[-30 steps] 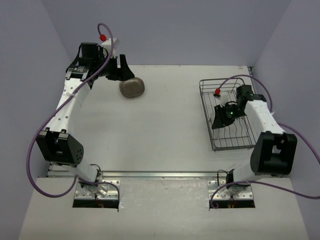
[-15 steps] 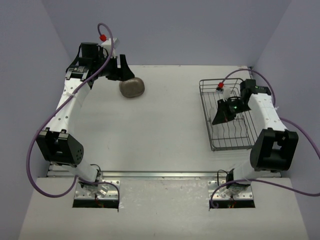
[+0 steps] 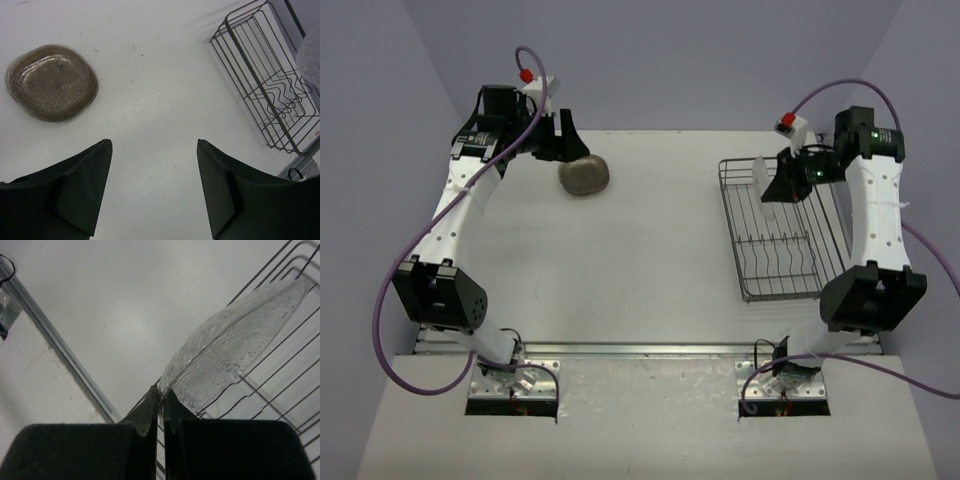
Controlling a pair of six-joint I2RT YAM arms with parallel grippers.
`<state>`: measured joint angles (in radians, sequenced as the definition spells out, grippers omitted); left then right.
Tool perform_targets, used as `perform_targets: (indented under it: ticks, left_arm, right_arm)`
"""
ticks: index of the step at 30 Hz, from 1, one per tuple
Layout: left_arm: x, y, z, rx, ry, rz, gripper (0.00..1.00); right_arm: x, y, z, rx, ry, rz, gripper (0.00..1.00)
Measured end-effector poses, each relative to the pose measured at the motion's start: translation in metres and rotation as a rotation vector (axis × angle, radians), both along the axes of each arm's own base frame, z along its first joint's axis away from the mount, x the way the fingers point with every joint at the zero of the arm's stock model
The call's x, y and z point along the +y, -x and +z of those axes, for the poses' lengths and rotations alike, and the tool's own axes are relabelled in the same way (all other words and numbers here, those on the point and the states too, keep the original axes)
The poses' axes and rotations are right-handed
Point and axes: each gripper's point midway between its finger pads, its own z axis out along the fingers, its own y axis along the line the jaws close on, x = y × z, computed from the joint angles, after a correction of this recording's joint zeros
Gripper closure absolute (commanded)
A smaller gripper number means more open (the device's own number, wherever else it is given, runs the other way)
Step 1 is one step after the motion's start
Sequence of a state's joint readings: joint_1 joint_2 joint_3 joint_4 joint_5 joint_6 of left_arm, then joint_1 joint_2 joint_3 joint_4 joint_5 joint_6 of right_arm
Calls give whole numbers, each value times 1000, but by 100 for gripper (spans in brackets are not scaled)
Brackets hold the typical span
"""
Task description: Unload the plates from the dish rack
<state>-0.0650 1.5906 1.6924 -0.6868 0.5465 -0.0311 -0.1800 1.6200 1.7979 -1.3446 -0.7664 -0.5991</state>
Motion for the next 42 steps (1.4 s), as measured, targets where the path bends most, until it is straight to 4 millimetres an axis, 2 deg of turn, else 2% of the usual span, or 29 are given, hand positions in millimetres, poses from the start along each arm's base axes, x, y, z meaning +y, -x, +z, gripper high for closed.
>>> perform_targets:
  ticks: [3, 5, 7, 9, 11, 13, 15, 19, 21, 24, 27, 30, 33, 42]
  left_arm:
    - [0, 0, 0, 2, 1, -2, 33]
    - [-1, 1, 0, 4, 4, -6, 33]
    - [-1, 3, -1, 10, 6, -10, 33]
    - [-2, 3, -1, 13, 7, -13, 33]
    - [-2, 4, -2, 15, 7, -17, 33]
    - [-2, 5, -2, 17, 5, -22, 34]
    - [-2, 7, -4, 15, -6, -34, 37]
    - [-7, 15, -10, 20, -37, -90, 38]
    - [-15, 21, -16, 18, -69, -134, 40]
    - [-43, 40, -33, 35, -134, -247, 43]
    - [-81, 71, -63, 73, -211, -381, 46]
    - [-106, 104, -91, 138, -261, -488, 49]
    - [-111, 121, -108, 191, -283, -525, 52]
    - [-111, 116, -109, 207, -260, -483, 55]
  right_arm:
    - [8, -10, 31, -135, 61, 32, 100]
    - [26, -6, 32, -224, 169, 93, 100]
    - [68, 15, 13, -346, 303, 248, 100]
    - [106, 47, -14, -468, 427, 434, 100]
    - [129, 71, -40, -623, 556, 594, 100]
    - [140, 82, -63, -798, 702, 718, 100]
    - [145, 79, -83, -999, 829, 781, 100]
    - [138, 89, -145, -1255, 1058, 963, 100]
    - [136, 95, -162, -1340, 1122, 1047, 100]
    - [142, 97, -159, -1476, 1181, 1093, 100]
    - [152, 94, -136, -1595, 1209, 1063, 100]
    - [159, 94, -120, -1671, 1227, 1037, 100]
    - [162, 94, -115, -1704, 1246, 1031, 100]
    - [151, 91, -133, -1582, 1329, 1082, 100]
